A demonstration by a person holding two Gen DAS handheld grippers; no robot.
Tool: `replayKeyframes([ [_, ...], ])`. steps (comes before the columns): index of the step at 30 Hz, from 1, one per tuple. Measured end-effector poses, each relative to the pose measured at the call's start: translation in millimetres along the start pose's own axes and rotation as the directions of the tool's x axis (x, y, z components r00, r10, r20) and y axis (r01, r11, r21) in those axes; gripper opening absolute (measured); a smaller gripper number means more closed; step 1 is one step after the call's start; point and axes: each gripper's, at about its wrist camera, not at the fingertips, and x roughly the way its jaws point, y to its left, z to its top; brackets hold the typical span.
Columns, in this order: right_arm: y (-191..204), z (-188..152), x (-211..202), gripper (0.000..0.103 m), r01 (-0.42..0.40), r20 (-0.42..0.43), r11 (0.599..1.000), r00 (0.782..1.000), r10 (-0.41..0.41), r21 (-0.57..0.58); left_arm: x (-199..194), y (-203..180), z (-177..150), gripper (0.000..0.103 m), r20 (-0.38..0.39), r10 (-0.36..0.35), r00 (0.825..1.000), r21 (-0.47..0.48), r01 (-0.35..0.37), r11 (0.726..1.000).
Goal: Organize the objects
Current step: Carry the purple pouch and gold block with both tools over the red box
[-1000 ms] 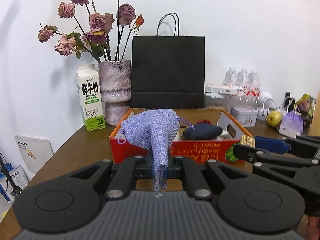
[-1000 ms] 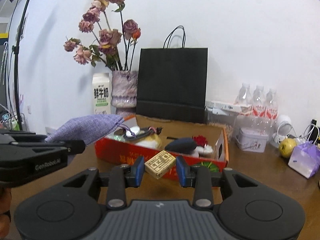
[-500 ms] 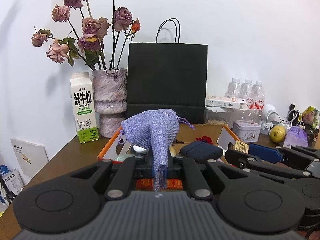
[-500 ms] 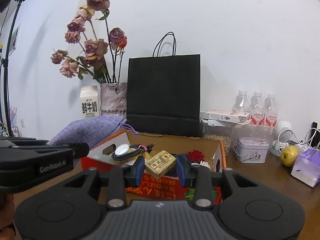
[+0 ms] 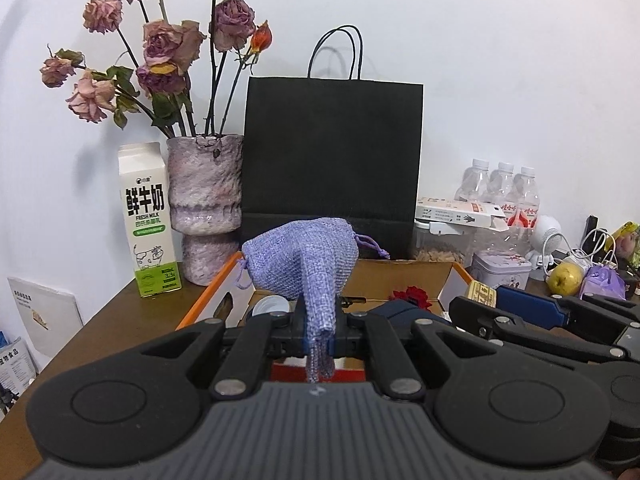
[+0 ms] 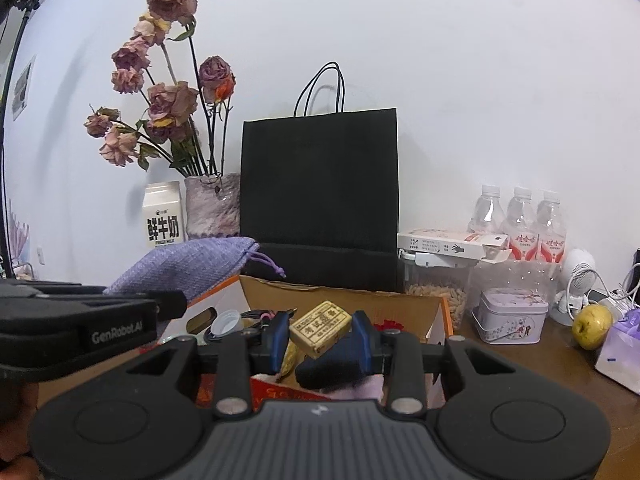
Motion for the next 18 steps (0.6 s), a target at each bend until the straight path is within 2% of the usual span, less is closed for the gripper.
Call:
replayKeyframes([
  [18,-13,8,53,0.033,0.015,-0.015,1.000,1.000,-0.015,-0.020,53,0,14,0.009,-0.010,-0.017,1.000,0.016,0.017,1.000],
])
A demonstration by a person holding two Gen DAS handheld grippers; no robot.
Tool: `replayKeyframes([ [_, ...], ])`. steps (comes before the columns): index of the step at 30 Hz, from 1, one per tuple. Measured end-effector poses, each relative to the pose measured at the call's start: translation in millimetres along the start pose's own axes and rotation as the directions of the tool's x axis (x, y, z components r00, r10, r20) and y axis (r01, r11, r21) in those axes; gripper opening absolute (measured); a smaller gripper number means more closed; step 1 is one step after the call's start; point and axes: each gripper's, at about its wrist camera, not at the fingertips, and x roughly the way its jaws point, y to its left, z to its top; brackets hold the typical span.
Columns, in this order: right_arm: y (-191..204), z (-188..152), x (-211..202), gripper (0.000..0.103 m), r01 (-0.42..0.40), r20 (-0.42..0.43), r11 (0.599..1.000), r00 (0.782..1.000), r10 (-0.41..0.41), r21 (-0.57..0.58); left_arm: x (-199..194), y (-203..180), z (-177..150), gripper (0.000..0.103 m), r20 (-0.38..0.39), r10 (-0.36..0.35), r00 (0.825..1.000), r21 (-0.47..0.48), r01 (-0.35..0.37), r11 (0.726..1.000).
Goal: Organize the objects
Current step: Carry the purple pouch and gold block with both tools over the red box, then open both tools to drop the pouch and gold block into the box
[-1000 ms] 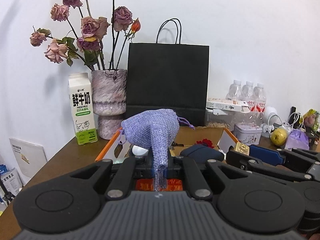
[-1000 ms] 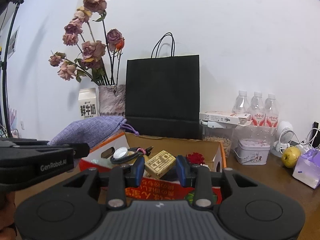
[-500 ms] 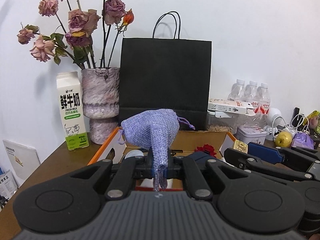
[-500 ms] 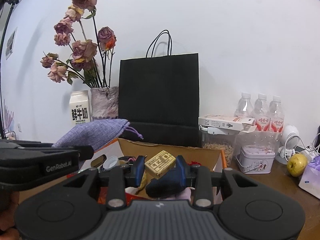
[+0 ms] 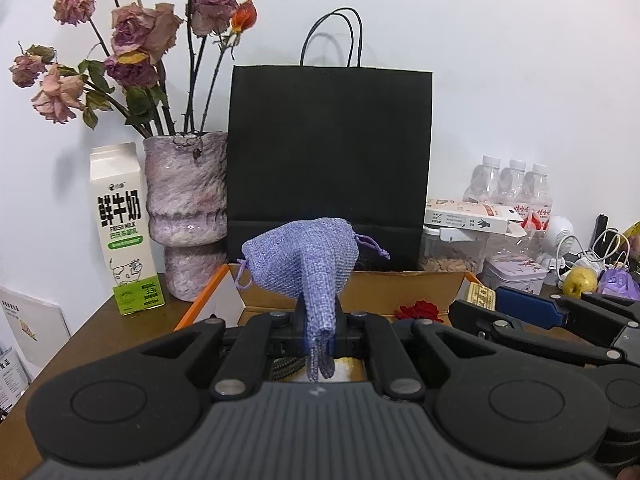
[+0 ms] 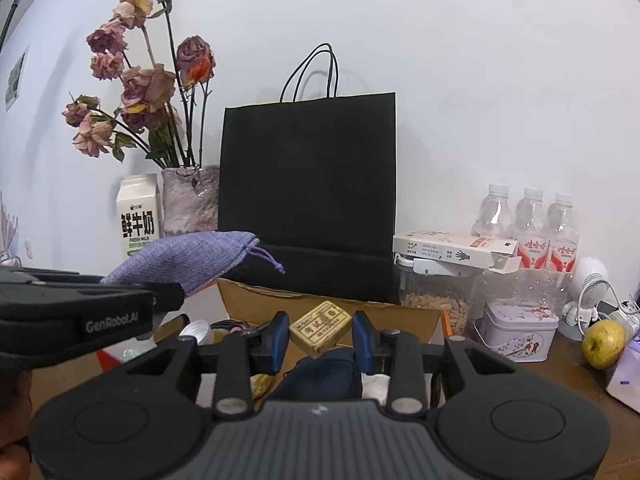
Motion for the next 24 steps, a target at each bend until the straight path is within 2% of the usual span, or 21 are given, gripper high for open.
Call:
replayKeyframes([
  [24,-12,0,62,0.033,0.025,-0.069,1.000,0.997,-0.025,-0.006,66,6,9,0.009,-0.034,-0.026,0.999,0.018,0.026,0.999],
])
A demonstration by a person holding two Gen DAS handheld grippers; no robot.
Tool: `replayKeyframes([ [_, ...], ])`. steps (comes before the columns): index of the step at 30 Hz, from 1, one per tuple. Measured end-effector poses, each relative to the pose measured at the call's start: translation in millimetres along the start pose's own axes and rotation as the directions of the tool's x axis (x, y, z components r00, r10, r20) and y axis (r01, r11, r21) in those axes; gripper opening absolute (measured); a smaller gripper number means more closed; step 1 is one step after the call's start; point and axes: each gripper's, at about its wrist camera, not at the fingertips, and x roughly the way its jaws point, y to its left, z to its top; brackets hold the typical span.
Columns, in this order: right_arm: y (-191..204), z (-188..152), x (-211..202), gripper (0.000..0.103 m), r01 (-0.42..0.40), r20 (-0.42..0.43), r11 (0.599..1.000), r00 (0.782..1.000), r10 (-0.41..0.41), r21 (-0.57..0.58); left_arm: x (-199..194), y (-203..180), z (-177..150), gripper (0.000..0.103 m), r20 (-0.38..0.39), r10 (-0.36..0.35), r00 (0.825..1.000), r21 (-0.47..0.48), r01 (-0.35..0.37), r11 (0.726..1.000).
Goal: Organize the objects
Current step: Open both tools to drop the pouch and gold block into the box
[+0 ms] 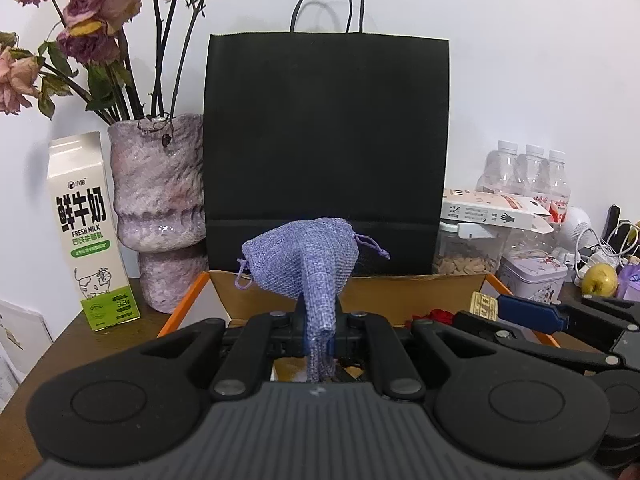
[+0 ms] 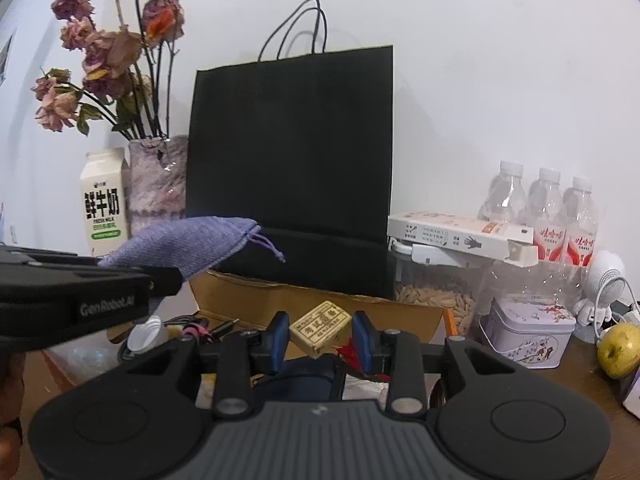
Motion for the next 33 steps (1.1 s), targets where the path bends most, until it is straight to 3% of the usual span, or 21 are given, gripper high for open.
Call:
replayKeyframes([
  [10,-5,-4,14,0.034,-0.012,-0.053,0.999,0.998,0.014,0.029,15,9,-1,0.014,-0.031,0.001,1.000,-0.023,-0.002,1.000],
  [11,-6,-4,14,0.035,-0.011,-0.056,0.999,0.998,0.013,0.032,16,9,-1,0.023,-0.034,0.006,0.999,-0.024,-0.007,1.000],
  [12,-7,-5,15,0.039,-0.010,-0.058,0.999,0.998,0.012,0.037,16,11,-1,0.041,-0.034,0.007,0.999,-0.029,-0.008,1.000],
  [14,-8,-5,15,0.074,-0.007,-0.060,0.999,0.998,0.010,0.045,15,13,0,0.067,-0.019,0.010,1.000,-0.037,-0.011,0.999],
  [15,-9,-6,13,0.081,-0.002,-0.054,0.999,0.999,0.004,0.048,13,13,0,0.074,-0.008,0.016,1.000,-0.036,-0.016,0.999],
  [17,-9,-5,11,0.091,0.018,-0.042,0.999,0.999,-0.016,0.045,9,15,1,0.103,0.017,0.029,0.999,-0.041,-0.028,0.999],
  [19,-11,-4,11,0.103,0.024,-0.040,0.998,0.999,-0.022,0.055,6,17,1,0.103,0.049,0.038,0.998,-0.057,-0.035,0.998],
  [33,-13,-4,9,0.103,0.053,-0.056,0.997,0.997,-0.050,0.062,-2,26,0,0.103,0.060,0.062,0.996,-0.048,-0.059,0.997],
])
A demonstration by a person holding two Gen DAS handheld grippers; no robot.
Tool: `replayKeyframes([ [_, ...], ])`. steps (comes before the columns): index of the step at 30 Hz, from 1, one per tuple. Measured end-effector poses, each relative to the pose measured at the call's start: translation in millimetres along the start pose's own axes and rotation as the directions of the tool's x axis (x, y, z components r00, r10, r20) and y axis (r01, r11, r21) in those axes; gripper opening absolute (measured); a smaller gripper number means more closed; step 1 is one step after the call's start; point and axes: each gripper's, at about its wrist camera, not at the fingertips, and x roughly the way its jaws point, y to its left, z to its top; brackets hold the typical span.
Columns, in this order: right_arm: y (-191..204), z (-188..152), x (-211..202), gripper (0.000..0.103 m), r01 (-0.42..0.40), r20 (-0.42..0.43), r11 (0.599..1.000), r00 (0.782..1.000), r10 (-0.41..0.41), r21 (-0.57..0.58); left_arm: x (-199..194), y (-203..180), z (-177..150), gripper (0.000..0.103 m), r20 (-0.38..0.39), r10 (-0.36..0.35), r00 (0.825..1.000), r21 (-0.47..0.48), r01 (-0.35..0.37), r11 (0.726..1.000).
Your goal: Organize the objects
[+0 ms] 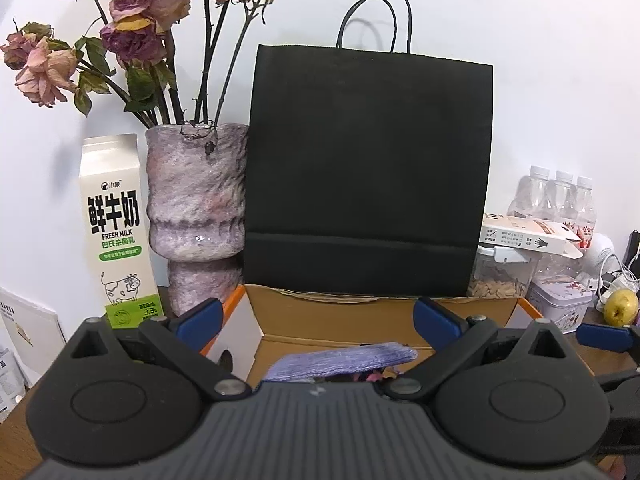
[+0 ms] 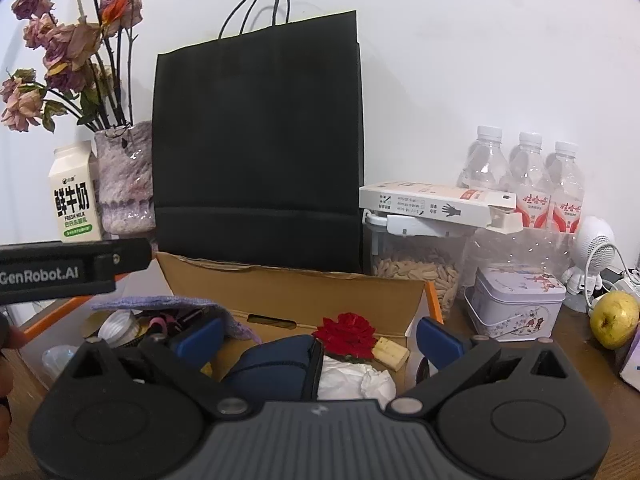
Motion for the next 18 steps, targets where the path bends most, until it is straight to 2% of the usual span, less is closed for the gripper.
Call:
replayKeyframes([
  [18,8,-4,-37,0.103,-0.007,-0.009,1.000,1.000,0.007,-0.021,-41,17,-12,0.103,-0.013,-0.002,1.000,0.050,0.002,0.999],
])
